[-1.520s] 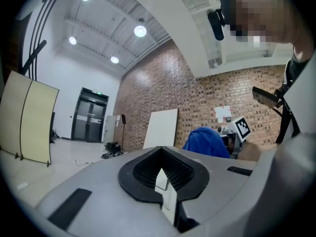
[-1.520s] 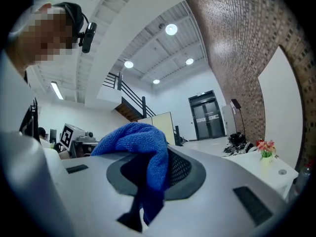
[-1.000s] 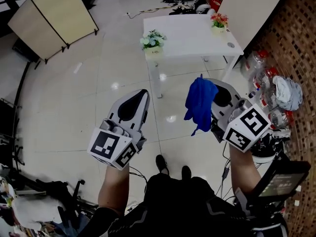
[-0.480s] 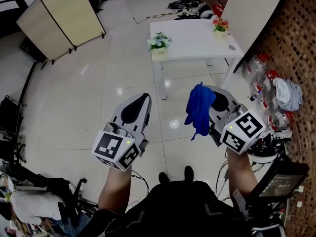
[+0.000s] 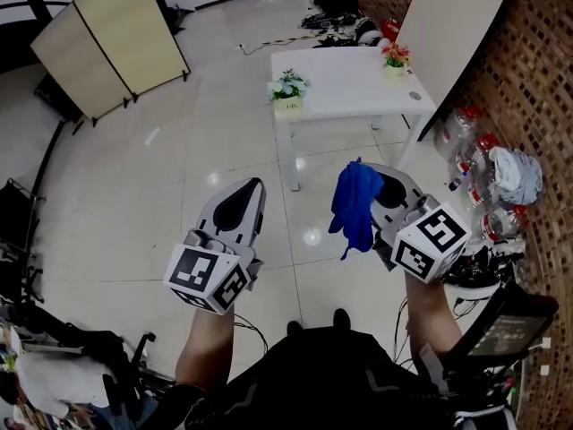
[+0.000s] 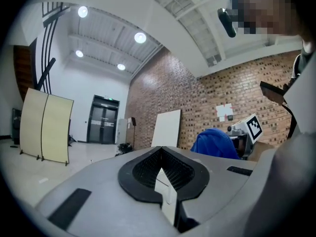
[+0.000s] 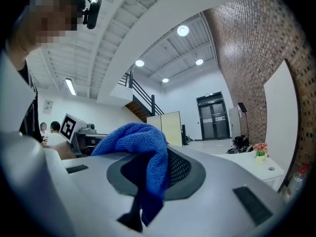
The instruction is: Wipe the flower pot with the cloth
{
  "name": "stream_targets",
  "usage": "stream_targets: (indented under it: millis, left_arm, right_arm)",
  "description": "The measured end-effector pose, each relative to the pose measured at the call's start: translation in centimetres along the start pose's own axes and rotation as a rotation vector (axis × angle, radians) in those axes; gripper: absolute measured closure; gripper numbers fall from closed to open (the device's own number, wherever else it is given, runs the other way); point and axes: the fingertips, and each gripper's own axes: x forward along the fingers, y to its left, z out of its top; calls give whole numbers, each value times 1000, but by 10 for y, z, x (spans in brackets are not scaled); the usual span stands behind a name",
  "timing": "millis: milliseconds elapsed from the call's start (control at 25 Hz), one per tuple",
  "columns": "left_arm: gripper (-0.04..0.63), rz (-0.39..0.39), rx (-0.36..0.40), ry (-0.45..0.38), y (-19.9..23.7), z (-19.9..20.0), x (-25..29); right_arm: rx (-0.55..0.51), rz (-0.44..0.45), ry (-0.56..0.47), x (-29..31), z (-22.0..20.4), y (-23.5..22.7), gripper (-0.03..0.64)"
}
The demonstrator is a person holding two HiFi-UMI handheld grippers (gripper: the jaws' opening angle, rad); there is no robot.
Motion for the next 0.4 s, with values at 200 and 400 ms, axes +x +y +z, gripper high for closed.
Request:
stream_targets:
  millis: [200, 400]
  left_arm:
    - [589, -12, -3, -16, -3, 1, 6]
    - [589, -13, -10, -15, -2, 1, 6]
  right_arm:
    - [-22, 2, 8, 1, 2, -6, 554]
    - [-18, -5, 13, 2, 0, -10, 554]
